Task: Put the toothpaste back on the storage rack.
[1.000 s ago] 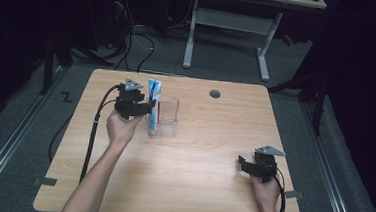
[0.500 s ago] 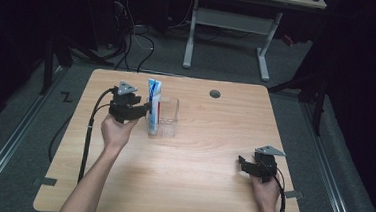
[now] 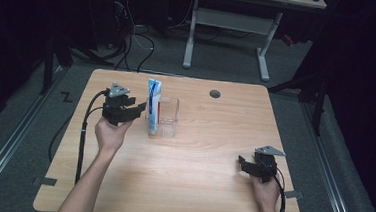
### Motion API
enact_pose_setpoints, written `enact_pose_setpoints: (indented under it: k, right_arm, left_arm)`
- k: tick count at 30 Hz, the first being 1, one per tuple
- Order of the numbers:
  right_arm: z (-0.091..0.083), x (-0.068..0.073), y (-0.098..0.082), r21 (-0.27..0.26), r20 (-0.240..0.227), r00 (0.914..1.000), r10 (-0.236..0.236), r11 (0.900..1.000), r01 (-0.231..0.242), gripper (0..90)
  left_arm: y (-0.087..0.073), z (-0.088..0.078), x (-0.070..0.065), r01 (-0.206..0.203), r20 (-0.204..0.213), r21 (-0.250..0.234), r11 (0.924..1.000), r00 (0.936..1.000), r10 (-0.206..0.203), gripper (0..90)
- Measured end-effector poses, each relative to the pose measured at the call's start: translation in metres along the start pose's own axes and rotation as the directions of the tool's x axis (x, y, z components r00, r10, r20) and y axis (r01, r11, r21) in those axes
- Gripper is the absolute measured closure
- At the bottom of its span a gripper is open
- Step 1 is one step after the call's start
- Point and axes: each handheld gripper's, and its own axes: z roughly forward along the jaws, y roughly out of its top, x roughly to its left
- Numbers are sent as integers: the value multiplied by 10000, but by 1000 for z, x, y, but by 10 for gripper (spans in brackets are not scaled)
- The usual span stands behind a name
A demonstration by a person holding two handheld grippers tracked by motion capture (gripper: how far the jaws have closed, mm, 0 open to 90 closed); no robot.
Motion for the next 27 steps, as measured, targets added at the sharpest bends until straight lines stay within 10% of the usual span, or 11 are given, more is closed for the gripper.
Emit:
enact_pose_setpoints:
  k: [27]
  right_arm:
    - [0, 0, 0, 4, 9, 10000, 23, 10000, -23, 294]
  left_arm:
    - [-11, -24, 14, 391, -134, -359, 9986, 9991, -396, 527]
